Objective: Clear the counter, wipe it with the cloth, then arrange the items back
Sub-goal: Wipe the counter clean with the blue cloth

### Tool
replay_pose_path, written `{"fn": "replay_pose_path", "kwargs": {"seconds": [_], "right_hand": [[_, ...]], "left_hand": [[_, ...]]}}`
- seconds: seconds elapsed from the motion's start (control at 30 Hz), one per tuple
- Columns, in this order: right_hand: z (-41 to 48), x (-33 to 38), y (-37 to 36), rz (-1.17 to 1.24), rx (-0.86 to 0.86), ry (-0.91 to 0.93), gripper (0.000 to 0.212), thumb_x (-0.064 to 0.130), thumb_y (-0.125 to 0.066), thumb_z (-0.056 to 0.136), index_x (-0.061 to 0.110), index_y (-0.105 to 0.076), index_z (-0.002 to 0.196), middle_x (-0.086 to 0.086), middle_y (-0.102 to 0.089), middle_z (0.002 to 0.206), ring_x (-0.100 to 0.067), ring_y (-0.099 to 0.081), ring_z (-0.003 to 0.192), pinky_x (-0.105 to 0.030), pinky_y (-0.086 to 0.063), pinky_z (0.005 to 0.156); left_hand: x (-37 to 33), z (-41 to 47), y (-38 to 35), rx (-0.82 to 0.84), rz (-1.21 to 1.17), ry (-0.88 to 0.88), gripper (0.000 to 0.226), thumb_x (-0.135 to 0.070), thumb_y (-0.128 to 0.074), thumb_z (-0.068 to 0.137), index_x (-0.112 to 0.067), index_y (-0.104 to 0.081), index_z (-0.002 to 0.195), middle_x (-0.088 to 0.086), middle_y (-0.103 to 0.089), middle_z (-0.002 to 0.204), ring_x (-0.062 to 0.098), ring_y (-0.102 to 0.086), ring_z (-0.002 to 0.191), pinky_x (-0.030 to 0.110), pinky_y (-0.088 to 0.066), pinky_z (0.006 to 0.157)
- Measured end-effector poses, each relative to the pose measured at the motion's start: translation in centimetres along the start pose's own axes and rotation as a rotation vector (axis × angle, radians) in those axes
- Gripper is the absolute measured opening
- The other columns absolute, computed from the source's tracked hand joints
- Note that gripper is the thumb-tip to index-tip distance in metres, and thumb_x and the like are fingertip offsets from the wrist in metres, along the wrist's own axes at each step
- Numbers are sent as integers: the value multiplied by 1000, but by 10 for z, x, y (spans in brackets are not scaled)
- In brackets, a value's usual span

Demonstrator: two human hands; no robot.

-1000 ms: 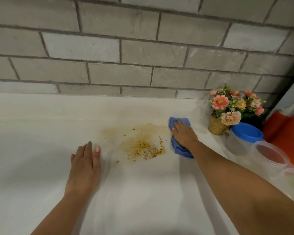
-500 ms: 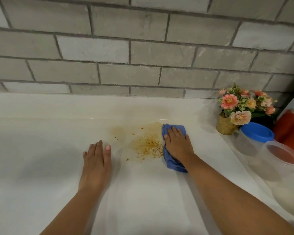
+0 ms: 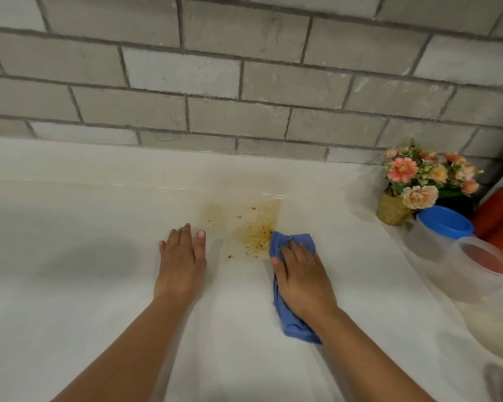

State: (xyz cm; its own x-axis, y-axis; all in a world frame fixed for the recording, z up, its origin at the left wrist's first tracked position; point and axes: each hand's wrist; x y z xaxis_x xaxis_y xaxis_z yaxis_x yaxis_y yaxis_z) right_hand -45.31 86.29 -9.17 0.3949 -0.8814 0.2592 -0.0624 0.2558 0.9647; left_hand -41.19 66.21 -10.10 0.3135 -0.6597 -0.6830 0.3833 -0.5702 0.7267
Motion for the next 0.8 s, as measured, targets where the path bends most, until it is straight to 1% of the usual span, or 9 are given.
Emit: {"fn": "replay_pose_path", "kwargs": {"seconds": [0.07, 0.13, 0.2, 0.23, 0.4, 0.5, 0.57, 0.67, 0.8], "right_hand": [[-18, 5, 0, -18, 7, 28, 107, 70, 26, 69, 18, -29, 145, 4, -31, 151, -12, -23, 141, -30, -13, 117], [-12, 2, -1, 13, 34, 0, 91, 68, 15, 79, 21, -24, 146, 7, -25, 153, -9, -17, 142, -29, -8, 117], [10, -4, 1, 50, 81, -21, 61, 52, -8, 96, 22, -19, 148, 6, -16, 157, -9, -9, 145, -31, -3, 118], [26, -7, 1, 40, 71, -25, 55, 45, -15, 100, 21, -18, 149, 5, -13, 157, -10, -8, 145, -33, -4, 119], [113, -26, 0, -46, 42, -89, 52, 38, -20, 102, 14, -19, 149, -3, -14, 157, -17, -10, 145, -41, -9, 117], [126, -28, -2, -48, 6, -81, 49, 32, -21, 102, 11, -25, 146, -6, -23, 155, -20, -19, 143, -40, -13, 116], [108, -28, -2, -14, -50, -46, 44, 27, -24, 102, 6, -37, 139, -10, -38, 146, -23, -33, 136, -38, -23, 114], [46, -20, -4, 51, -111, 58, 40, 24, -30, 100, 2, -58, 117, -13, -59, 120, -28, -52, 113, -34, -37, 99], [-23, -6, -8, 53, -263, 189, 48, 29, -27, 90, 7, -70, 89, -6, -68, 86, -25, -66, 80, -31, -53, 75]], "left_hand": [[-1, -1, 1, 3, -3, -1, 60, -42, -13, 99, -10, -18, 148, 6, -20, 155, 15, -6, 146, 32, 3, 119], [-1, -2, 0, 4, 0, -6, 60, -43, -12, 98, -10, -18, 148, 5, -20, 155, 14, -6, 146, 32, 4, 119], [0, -2, 0, 1, -8, -5, 60, -44, -12, 98, -11, -17, 149, 5, -19, 156, 13, -5, 146, 32, 4, 119], [1, -1, 0, -1, -13, -5, 60, -44, -12, 98, -12, -17, 149, 4, -19, 156, 13, -5, 146, 32, 4, 120], [3, 0, -1, -12, -22, 1, 60, -45, -12, 98, -14, -18, 149, 3, -20, 156, 12, -7, 146, 32, 1, 120], [1, 1, 0, -9, -25, 5, 59, -44, -13, 99, -13, -17, 149, 3, -20, 156, 13, -7, 146, 32, 1, 120], [0, 0, 0, -4, -24, 1, 58, -42, -13, 99, -13, -17, 149, 4, -20, 156, 14, -8, 145, 32, 1, 120], [-2, -1, 2, 4, -31, -2, 58, -42, -14, 99, -11, -18, 148, 5, -21, 155, 15, -8, 145, 33, 2, 120], [-1, -2, 2, 1, -32, -5, 59, -42, -14, 99, -10, -20, 148, 7, -22, 155, 16, -9, 145, 34, 2, 119]]}}
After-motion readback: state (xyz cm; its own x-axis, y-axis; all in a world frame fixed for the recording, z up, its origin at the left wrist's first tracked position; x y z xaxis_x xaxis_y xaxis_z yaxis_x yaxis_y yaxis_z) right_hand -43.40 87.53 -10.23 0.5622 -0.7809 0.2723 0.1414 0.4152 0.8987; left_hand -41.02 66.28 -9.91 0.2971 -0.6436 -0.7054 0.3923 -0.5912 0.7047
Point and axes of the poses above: each hand's wrist, its own z-axis towards the middle knuckle, its own y-axis out of the back of the hand, x = y × z
